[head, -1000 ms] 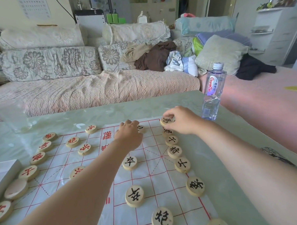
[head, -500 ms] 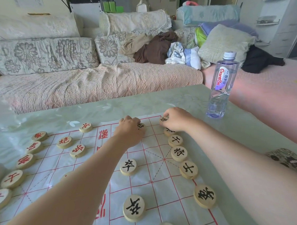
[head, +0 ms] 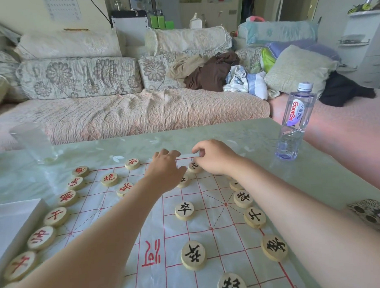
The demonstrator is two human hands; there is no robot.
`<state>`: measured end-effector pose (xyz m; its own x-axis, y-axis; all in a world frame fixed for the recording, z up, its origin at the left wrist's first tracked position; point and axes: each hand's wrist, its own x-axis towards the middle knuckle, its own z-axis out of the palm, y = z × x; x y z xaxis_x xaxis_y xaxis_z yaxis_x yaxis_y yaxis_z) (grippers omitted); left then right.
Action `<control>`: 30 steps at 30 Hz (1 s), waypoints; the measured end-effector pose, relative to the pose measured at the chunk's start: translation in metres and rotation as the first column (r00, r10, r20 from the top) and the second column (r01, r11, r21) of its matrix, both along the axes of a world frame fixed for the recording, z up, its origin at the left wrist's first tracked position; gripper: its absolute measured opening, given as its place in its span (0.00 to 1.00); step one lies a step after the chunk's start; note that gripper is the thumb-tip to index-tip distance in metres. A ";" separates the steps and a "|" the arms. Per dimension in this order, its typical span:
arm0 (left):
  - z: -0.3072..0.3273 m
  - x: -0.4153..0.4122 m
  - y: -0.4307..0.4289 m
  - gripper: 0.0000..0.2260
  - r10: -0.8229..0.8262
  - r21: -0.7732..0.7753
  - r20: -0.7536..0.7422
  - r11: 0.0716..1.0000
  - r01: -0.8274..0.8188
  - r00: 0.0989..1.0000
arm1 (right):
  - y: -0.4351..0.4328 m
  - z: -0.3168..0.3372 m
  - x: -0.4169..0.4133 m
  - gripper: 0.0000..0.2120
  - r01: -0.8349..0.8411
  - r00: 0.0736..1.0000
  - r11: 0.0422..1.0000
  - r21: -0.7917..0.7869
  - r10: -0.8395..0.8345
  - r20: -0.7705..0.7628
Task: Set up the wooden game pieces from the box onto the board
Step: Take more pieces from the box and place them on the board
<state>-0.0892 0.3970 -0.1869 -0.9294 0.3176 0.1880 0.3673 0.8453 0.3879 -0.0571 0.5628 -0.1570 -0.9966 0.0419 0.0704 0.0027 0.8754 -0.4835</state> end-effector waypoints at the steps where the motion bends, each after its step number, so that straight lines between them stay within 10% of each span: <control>1: 0.004 0.003 -0.012 0.21 0.016 0.005 -0.009 1.000 -0.016 1.000 | -0.015 0.003 0.003 0.15 -0.034 0.999 0.999 -0.036 0.034 0.002; 11: 0.028 0.048 -0.192 0.18 0.200 0.005 -0.050 0.980 -0.200 0.979 | -0.188 0.022 0.026 0.11 -0.284 0.958 0.938 -0.198 0.285 -0.027; 30: 0.010 0.127 -0.466 0.17 0.566 -0.056 0.012 0.824 -0.564 0.825 | -0.471 -0.007 0.033 0.25 -0.666 0.746 0.738 0.108 0.663 0.070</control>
<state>0.0381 -0.0686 -0.1773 -0.9533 -0.2567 0.1593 -0.1900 0.9194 0.3444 -0.0246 0.0920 -0.1643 -0.7698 -0.6383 0.0045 -0.5905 0.7094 -0.3848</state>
